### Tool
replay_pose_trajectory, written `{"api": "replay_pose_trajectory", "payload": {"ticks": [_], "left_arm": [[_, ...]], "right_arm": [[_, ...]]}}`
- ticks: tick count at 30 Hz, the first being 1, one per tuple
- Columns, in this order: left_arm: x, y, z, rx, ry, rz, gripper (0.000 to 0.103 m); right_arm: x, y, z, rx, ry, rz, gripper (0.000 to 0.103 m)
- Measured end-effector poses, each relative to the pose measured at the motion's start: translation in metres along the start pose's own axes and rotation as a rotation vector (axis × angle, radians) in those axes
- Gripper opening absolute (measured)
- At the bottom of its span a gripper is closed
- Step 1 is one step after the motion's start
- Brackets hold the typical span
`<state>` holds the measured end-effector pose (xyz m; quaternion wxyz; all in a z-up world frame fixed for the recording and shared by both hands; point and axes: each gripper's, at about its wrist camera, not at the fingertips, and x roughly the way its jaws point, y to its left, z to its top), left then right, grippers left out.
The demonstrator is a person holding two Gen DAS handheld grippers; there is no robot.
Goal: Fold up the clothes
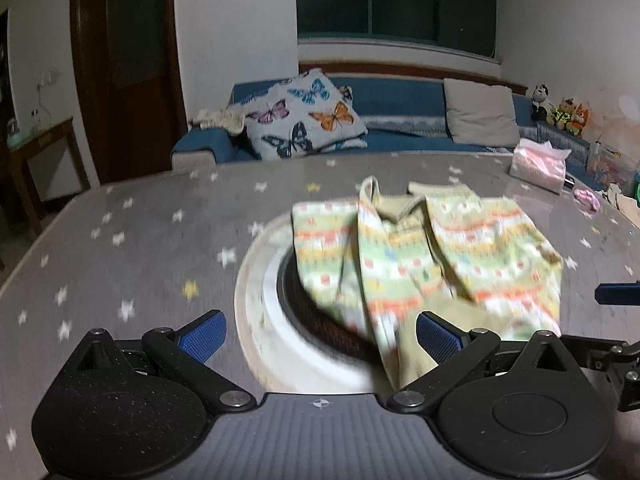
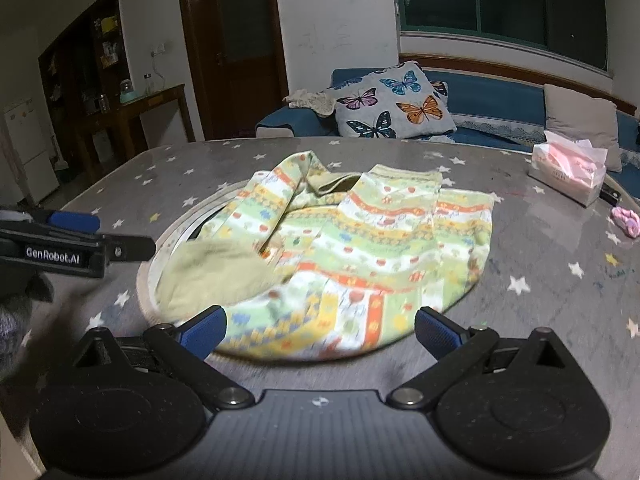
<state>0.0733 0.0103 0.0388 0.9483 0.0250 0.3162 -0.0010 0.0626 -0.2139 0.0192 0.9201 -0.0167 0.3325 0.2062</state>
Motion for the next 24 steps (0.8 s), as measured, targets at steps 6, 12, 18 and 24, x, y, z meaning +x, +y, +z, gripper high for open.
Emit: {"api": "replay_pose_trajectory", "payload": {"ticks": [6, 12, 18, 24], "left_arm": [[0.028, -0.005, 0.036, 0.032, -0.032, -0.027, 0.085], [0.066, -0.011, 0.069, 0.059, -0.026, -0.074, 0.084], [0.114, -0.022, 0.093, 0.08, 0.023, -0.134, 0.084], [0.171, -0.027, 0.1, 0.11, 0.116, -0.151, 0.074]], "right_arm": [[0.017, -0.015, 0.028, 0.007, 0.009, -0.009, 0.094], [0.045, -0.026, 0.054, -0.003, 0.023, -0.035, 0.087], [0.077, -0.034, 0.074, -0.008, 0.053, -0.041, 0.078], [0.109, -0.044, 0.092, 0.01, 0.069, -0.037, 0.07]]}}
